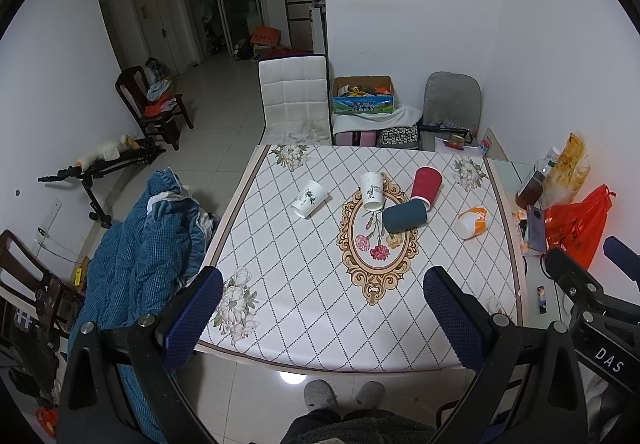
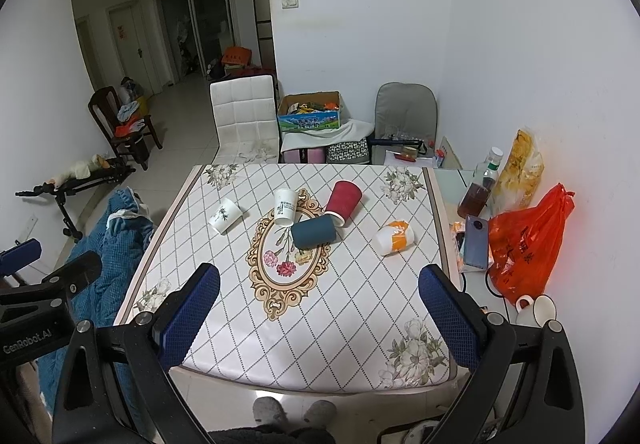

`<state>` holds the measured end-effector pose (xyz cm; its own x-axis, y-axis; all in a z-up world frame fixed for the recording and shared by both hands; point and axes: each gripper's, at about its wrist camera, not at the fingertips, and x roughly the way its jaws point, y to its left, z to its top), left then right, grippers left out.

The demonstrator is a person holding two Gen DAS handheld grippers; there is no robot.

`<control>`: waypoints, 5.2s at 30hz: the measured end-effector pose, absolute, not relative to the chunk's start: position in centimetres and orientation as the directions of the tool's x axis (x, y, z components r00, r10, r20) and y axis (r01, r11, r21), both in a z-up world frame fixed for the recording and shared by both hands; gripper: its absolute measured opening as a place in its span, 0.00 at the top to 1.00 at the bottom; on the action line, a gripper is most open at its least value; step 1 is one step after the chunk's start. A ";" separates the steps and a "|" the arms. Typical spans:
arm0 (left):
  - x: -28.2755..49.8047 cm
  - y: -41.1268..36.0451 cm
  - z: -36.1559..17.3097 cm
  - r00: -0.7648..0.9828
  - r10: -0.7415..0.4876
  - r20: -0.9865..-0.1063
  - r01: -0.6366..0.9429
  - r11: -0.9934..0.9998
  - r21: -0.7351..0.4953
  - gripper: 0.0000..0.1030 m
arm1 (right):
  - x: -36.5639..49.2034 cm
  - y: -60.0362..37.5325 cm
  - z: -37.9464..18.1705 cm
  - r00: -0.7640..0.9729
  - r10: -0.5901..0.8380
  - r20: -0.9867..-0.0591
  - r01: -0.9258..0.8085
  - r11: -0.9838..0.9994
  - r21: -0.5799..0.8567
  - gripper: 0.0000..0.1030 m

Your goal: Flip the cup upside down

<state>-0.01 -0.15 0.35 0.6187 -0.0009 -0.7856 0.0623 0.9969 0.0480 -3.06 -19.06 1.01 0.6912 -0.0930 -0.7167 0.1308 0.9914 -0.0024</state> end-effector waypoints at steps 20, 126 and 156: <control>0.0 -0.2 0.6 0.620 -0.002 -0.785 0.062 0.997 0.046 0.00 | -3.0 -19.3 1.7 0.694 -0.094 -0.714 0.132 0.991 -0.003 0.02; 33.7 -27.9 -39.9 0.199 0.221 -0.955 0.920 0.293 0.260 0.33 | 17.5 -35.2 -40.8 -0.164 0.024 -0.986 0.627 0.774 -0.085 0.02; 30.4 -19.0 -34.0 -0.169 0.044 -0.985 0.504 0.862 -0.048 0.36 | 14.7 -36.8 -34.7 -0.051 -0.030 -0.998 0.496 0.867 -0.051 0.02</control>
<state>30.39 -19.01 -33.95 -0.1693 0.0442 -0.9846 0.5039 0.8625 -0.0479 14.72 -36.76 -34.71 -0.0508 -0.0300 -0.9983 0.4963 0.8666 -0.0513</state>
